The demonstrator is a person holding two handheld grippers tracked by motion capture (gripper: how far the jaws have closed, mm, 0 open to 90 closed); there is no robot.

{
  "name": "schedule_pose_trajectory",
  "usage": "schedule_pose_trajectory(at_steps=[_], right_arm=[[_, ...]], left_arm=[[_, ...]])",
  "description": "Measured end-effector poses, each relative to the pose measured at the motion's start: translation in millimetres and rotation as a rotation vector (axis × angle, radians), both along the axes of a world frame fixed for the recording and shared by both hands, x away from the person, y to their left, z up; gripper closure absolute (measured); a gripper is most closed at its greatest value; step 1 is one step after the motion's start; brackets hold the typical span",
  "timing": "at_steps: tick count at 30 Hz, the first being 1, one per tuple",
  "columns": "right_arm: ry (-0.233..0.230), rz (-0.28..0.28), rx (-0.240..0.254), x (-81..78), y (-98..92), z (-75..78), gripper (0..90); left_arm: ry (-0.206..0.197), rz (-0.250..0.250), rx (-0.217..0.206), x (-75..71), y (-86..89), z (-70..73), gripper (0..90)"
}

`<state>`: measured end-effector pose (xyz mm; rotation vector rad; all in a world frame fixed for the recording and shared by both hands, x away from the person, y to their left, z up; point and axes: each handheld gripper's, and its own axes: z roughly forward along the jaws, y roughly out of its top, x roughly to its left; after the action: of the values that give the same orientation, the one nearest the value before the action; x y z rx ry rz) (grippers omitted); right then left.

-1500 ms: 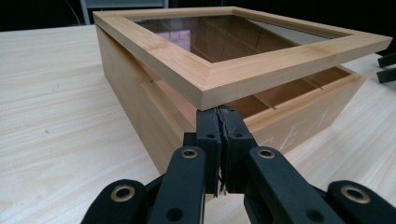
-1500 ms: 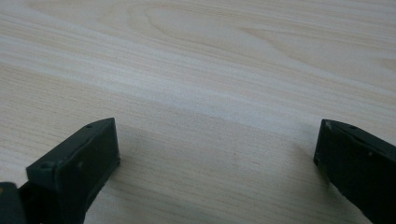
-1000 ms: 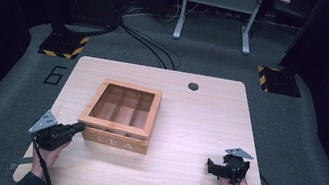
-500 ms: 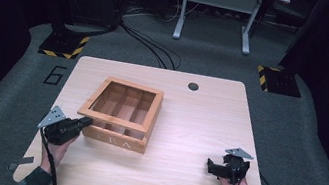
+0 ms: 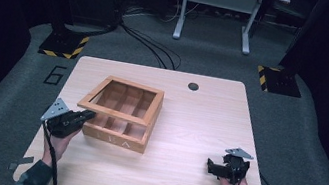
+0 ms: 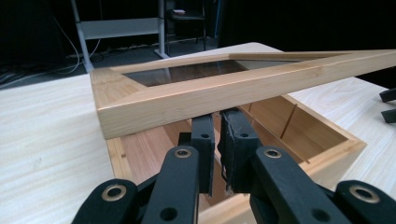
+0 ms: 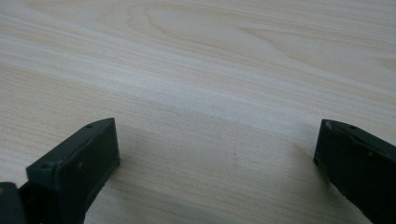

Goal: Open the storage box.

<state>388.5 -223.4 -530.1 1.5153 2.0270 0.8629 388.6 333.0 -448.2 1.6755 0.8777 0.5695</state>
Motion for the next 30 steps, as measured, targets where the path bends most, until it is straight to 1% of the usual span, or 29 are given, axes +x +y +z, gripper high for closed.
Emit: schedule_pose_trajectory(at_steps=[4,5,6,8,9,12,14,17,22,26,30], right_arm=[[0.000,0.000,0.000,0.0,0.0,0.0,0.0],[0.000,0.000,0.000,0.0,0.0,0.0,0.0],[-0.001,0.000,0.000,0.0,0.0,0.0,0.0],[-0.001,0.001,0.000,0.0,0.0,0.0,0.0],[-0.001,0.001,0.000,0.1,0.0,-0.1,0.0],[-0.001,0.001,0.000,0.0,0.0,0.0,0.0],[-0.001,0.001,0.000,0.1,-0.1,-0.1,0.0],[0.000,0.000,0.000,0.0,0.0,0.0,0.0],[-0.001,0.000,0.000,0.0,0.0,0.0,0.0],[-0.001,0.001,0.000,0.0,-0.1,0.0,0.0],[0.000,0.001,0.000,0.0,0.0,0.0,0.0]], left_arm=[[-0.010,-0.004,0.015,6.4,-4.1,9.8,83.6],[-0.010,-0.004,0.015,6.4,-4.1,9.8,83.6],[-0.011,-0.008,0.028,8.8,-5.3,13.5,83.6],[-0.017,-0.004,0.024,9.9,-6.6,14.7,83.6],[-0.013,-0.009,0.029,11.0,-6.9,16.5,83.6],[-0.023,-0.009,0.038,15.7,-10.3,21.9,83.6],[-0.018,-0.011,0.041,16.4,-10.7,23.6,83.5],[-0.023,-0.009,0.039,19.8,-12.7,28.0,83.6],[-0.027,-0.005,0.050,25.8,-14.3,35.4,83.6],[-0.020,-0.008,0.066,31.4,-16.3,41.0,83.6],[-0.017,-0.003,0.069,36.5,-18.3,46.9,83.6]])
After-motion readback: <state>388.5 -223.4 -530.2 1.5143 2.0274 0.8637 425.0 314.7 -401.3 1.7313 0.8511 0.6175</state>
